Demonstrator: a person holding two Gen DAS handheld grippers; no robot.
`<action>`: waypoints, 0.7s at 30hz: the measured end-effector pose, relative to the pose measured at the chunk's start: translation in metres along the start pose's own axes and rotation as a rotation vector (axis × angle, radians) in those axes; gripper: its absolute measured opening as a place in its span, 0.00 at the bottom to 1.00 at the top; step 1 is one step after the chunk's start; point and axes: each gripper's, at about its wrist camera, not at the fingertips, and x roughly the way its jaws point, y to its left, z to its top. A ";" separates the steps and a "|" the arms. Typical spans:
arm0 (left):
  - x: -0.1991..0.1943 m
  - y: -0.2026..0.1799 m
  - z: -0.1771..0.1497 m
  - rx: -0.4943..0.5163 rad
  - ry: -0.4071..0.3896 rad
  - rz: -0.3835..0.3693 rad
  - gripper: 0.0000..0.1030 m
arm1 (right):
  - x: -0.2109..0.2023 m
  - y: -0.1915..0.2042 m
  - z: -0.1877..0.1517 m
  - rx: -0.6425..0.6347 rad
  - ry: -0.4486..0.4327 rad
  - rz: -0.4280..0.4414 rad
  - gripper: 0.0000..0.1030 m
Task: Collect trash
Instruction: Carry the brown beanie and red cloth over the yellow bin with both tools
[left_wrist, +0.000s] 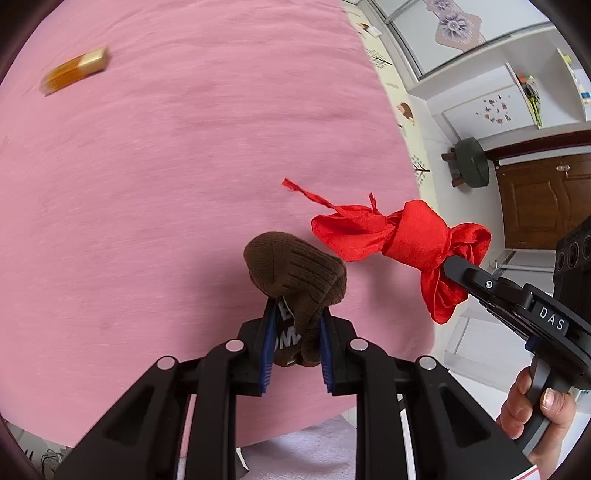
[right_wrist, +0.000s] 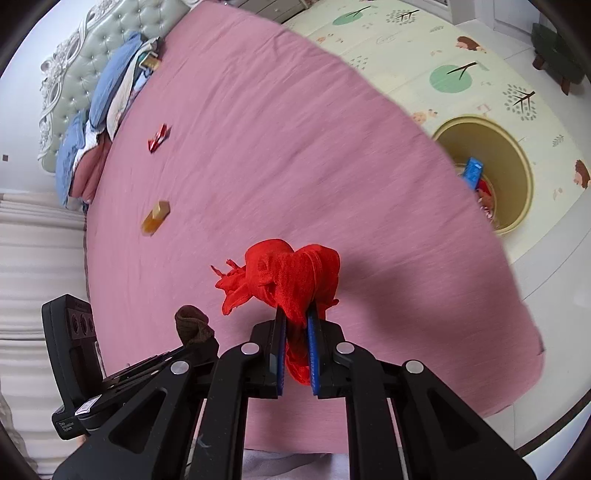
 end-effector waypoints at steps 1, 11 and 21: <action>0.003 -0.010 0.000 0.008 0.005 -0.002 0.20 | -0.006 -0.008 0.004 0.005 -0.003 0.001 0.10; 0.041 -0.109 0.022 0.066 0.032 -0.005 0.20 | -0.052 -0.084 0.040 0.057 -0.036 -0.001 0.10; 0.087 -0.200 0.053 0.166 0.083 0.002 0.20 | -0.083 -0.155 0.075 0.143 -0.076 -0.014 0.10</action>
